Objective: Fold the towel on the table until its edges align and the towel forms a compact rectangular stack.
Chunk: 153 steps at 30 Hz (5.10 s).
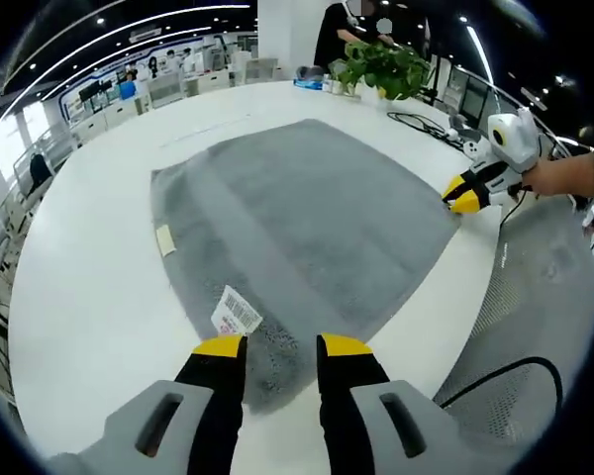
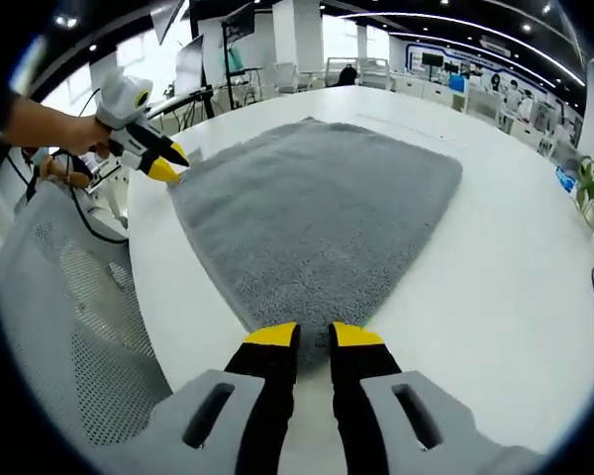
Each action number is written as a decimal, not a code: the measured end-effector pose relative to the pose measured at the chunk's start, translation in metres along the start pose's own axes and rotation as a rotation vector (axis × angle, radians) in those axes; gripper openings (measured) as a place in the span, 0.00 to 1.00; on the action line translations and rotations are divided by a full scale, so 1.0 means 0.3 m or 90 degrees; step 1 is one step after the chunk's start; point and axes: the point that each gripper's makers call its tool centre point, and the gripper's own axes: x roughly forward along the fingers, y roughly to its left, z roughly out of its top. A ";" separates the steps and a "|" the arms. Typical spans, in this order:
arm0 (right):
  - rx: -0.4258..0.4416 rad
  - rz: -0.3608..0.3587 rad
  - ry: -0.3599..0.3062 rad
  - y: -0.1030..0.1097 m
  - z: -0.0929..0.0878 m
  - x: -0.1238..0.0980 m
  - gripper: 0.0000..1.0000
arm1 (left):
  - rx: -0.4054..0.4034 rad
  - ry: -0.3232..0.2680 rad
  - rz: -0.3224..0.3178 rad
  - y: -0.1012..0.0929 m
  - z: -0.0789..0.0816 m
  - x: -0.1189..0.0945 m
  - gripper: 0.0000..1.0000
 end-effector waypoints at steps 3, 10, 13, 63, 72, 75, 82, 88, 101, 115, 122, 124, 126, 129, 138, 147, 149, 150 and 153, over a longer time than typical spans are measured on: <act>-0.001 -0.007 -0.005 -0.006 0.020 -0.009 0.26 | 0.044 -0.003 -0.014 -0.026 0.027 0.004 0.30; 0.008 -0.026 -0.036 -0.041 0.092 -0.019 0.31 | 0.056 -0.039 -0.050 -0.113 0.120 0.029 0.30; 0.011 -0.026 -0.058 -0.072 0.136 -0.031 0.32 | 0.027 -0.073 -0.052 -0.155 0.179 0.032 0.30; -0.075 0.026 -0.162 -0.397 0.444 -0.076 0.61 | 0.096 -0.118 -0.028 -0.630 0.465 0.146 0.33; -0.082 0.026 -0.146 -0.422 0.448 -0.066 0.60 | 0.084 -0.115 -0.033 -0.665 0.466 0.161 0.37; -0.072 0.039 -0.135 -0.411 0.437 -0.056 0.55 | 0.078 -0.114 -0.038 -0.669 0.469 0.164 0.37; -0.071 0.046 -0.112 -0.424 0.409 0.002 0.54 | 0.078 -0.106 -0.036 -0.670 0.469 0.169 0.37; -0.078 0.048 -0.106 -0.439 0.418 0.035 0.52 | 0.083 -0.103 -0.037 -0.672 0.472 0.186 0.38; -0.069 0.045 -0.107 -0.498 0.437 0.123 0.36 | 0.066 -0.096 -0.052 -0.704 0.458 0.226 0.57; -0.020 0.037 -0.071 -0.555 0.404 0.226 0.29 | 0.076 -0.071 -0.092 -0.742 0.440 0.263 0.58; -0.005 0.035 -0.065 -0.598 0.382 0.256 0.28 | 0.128 -0.052 -0.117 -0.784 0.429 0.290 0.47; -0.002 0.032 -0.065 -0.608 0.383 0.265 0.26 | 0.130 -0.041 -0.124 -0.794 0.417 0.303 0.45; -0.001 0.030 -0.065 -0.618 0.386 0.275 0.25 | 0.131 -0.030 -0.132 -0.805 0.400 0.317 0.44; -0.001 0.034 -0.068 -0.638 0.393 0.297 0.24 | 0.140 -0.017 -0.135 -0.811 0.386 0.332 0.41; 0.030 0.037 -0.084 -0.623 0.426 0.323 0.26 | 0.182 0.001 -0.140 -0.813 0.377 0.372 0.28; 0.044 0.029 -0.084 -0.615 0.449 0.363 0.27 | 0.188 0.036 -0.149 -0.824 0.346 0.404 0.28; 0.043 0.026 -0.084 -0.632 0.452 0.384 0.26 | 0.196 0.041 -0.150 -0.824 0.337 0.407 0.28; 0.043 0.024 -0.084 -0.631 0.454 0.386 0.26 | 0.199 0.043 -0.150 -0.822 0.332 0.408 0.27; 0.058 0.011 -0.086 -0.644 0.457 0.400 0.25 | 0.200 0.051 -0.149 -0.814 0.318 0.414 0.27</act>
